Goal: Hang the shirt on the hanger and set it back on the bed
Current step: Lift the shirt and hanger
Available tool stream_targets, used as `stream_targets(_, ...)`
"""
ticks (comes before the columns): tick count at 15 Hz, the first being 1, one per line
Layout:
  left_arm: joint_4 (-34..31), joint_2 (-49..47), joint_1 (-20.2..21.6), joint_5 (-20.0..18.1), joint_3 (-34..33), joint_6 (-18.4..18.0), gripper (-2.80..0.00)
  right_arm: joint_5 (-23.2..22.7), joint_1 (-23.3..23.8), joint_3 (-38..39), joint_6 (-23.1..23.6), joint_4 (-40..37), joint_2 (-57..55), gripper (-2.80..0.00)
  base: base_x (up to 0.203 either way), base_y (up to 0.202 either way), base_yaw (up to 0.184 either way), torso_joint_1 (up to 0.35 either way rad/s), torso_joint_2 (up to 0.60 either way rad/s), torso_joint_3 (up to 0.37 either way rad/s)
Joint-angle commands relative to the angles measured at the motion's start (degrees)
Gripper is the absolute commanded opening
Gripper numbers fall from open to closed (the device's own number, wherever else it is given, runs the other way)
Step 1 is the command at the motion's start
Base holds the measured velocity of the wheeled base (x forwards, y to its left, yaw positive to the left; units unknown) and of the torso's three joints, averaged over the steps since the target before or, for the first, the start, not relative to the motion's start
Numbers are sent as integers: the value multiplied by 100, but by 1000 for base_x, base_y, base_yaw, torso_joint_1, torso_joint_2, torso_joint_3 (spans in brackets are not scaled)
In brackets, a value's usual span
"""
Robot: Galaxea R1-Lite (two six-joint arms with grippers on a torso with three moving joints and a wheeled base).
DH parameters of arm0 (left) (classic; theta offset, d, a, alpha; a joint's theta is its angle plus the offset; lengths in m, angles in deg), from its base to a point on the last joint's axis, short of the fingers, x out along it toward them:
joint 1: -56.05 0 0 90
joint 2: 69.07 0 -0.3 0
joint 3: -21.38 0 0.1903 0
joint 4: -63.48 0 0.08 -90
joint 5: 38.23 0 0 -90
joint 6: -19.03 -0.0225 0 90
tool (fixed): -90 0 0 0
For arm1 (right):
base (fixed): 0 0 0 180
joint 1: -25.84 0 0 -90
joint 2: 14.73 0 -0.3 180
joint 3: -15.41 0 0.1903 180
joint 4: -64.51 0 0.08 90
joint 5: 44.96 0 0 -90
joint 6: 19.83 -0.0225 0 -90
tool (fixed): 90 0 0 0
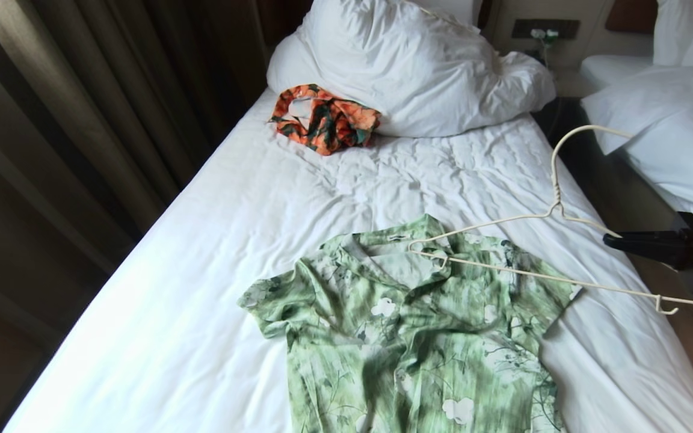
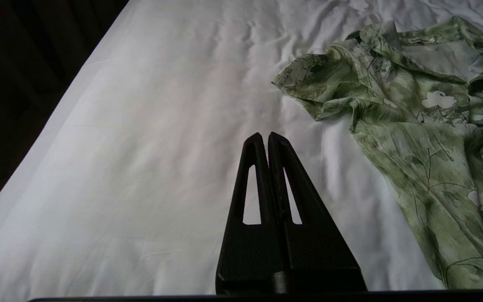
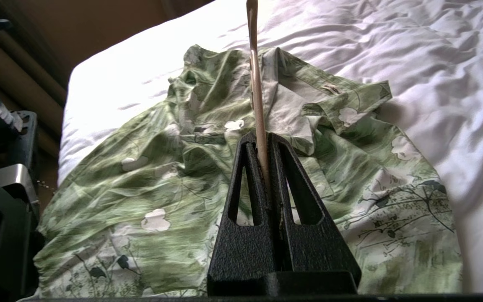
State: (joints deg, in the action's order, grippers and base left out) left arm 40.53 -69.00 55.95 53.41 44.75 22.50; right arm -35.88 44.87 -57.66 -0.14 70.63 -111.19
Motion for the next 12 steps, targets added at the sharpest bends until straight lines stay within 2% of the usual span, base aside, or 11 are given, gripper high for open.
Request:
stream_targets(1, 2, -7, 1, 2, -9, 4, -280, -492, 379, 45, -194, 13, 275, -280, 0, 0, 0, 0, 0, 0)
stream_targets(4, 2, -7, 1, 2, -9, 4, -280, -674, 828, 48, -467, 13, 428, -280, 0, 0, 0, 0, 0, 0)
stream_targets(12, 2, -7, 1, 2, -9, 4, -280, -675, 831, 85, -800, -8, 277, -280, 0, 0, 0, 0, 0, 0)
